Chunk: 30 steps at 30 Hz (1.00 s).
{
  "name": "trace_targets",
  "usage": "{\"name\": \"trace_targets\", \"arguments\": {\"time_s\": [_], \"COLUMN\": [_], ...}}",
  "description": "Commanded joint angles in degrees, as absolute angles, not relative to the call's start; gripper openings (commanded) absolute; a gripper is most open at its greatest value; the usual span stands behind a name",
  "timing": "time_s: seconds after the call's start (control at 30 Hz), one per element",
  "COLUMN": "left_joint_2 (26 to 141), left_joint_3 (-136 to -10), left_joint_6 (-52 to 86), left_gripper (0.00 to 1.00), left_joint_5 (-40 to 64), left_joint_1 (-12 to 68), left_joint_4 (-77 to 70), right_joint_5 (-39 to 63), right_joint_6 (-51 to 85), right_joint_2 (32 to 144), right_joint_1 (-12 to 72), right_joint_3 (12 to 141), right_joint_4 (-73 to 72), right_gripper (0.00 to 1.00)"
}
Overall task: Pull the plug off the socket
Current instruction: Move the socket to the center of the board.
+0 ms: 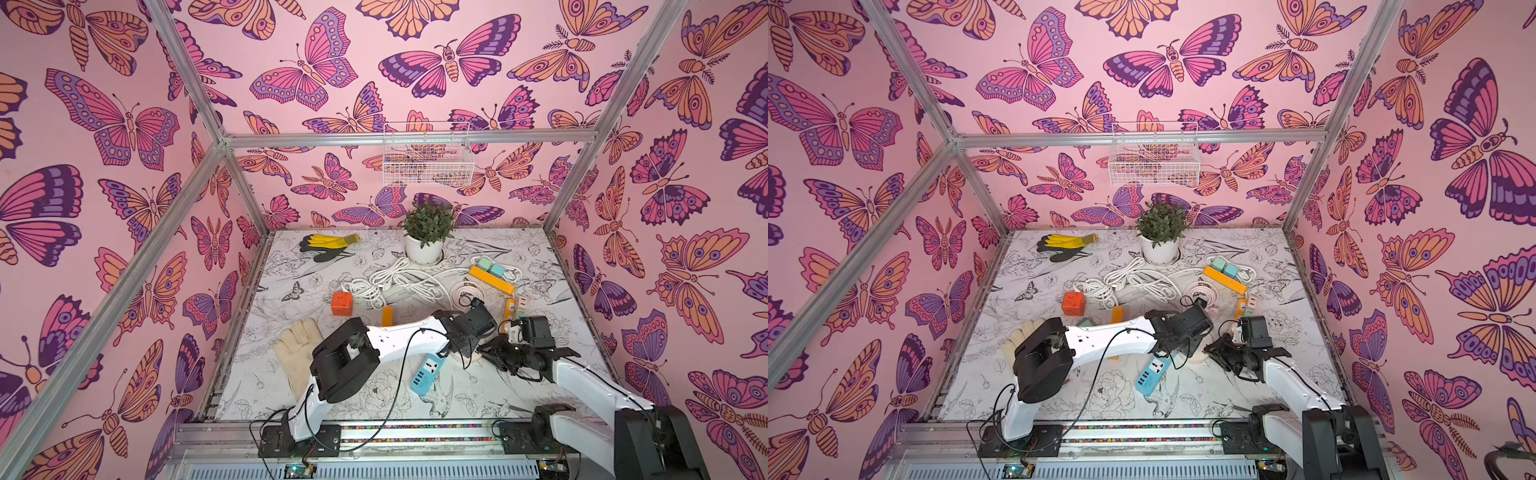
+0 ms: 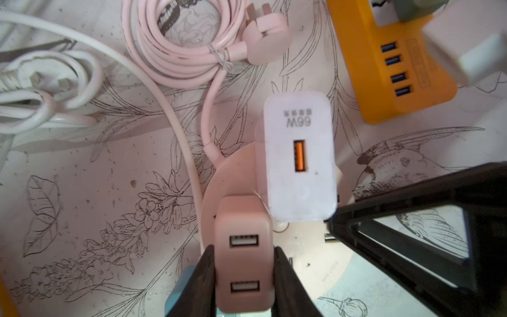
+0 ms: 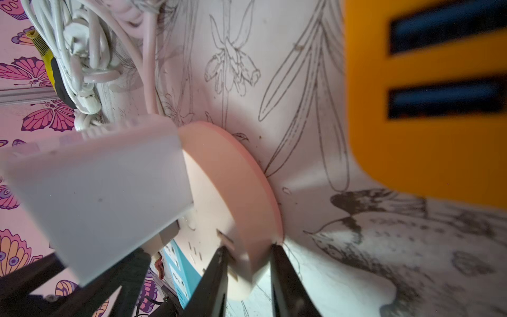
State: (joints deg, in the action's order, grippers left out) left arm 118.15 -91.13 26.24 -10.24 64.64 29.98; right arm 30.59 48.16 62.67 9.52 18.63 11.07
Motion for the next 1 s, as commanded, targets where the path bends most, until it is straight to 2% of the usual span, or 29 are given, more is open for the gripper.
{"name": "trace_targets", "arguments": {"time_s": [0.0, 0.1, 0.2, 0.3, 0.43, 0.5, 0.6, 0.63, 0.83, 0.97], "left_joint_2": [114.71, 112.84, 112.62, 113.78, 113.68, 112.18, 110.38, 109.80, 106.43, 107.01], "left_joint_3": [-89.79, -89.72, -89.36, -89.03, -88.52, -87.78, -87.13, -86.95, -85.54, -89.56], "left_joint_6": [31.11, 26.65, 18.51, 13.61, 17.10, 22.90, 29.60, 30.61, 29.85, 25.71], "left_gripper": [0.16, 0.15, 0.16, 0.16, 0.16, 0.16, 0.15, 0.15, 0.15, 0.15], "left_joint_5": [7.27, 2.75, -6.50, -10.10, -13.24, -10.13, 7.00, 9.50, 8.81, -0.74], "left_joint_1": [64.51, 65.75, 69.16, 70.87, 71.14, 69.69, 64.52, 63.63, 63.69, 67.36], "left_joint_4": [27.61, 27.66, 27.86, 27.79, 27.90, 28.00, 27.11, 26.58, 25.29, 33.68], "right_joint_5": [22.54, 22.52, 22.50, 22.32, 22.11, 22.07, 22.01, 21.99, 21.91, 21.59], "right_joint_6": [48.12, 48.16, 48.16, 48.05, 48.38, 48.38, 48.17, 48.10, 47.99, 47.48], "right_joint_2": [65.32, 65.47, 65.51, 65.76, 66.16, 66.16, 66.39, 66.50, 66.85, 66.46], "right_joint_1": [10.07, 10.11, 10.13, 10.11, 10.13, 10.14, 10.19, 10.19, 10.16, 10.12], "right_joint_3": [16.63, 16.72, 16.72, 16.73, 16.80, 16.88, 17.21, 17.36, 18.18, 18.63], "right_joint_4": [15.27, 15.38, 15.47, 15.37, 15.12, 15.20, 15.56, 15.63, 16.04, 17.10], "right_gripper": [0.30, 0.30, 0.30, 0.30, 0.30, 0.30, 0.30, 0.30, 0.31, 0.31]}}
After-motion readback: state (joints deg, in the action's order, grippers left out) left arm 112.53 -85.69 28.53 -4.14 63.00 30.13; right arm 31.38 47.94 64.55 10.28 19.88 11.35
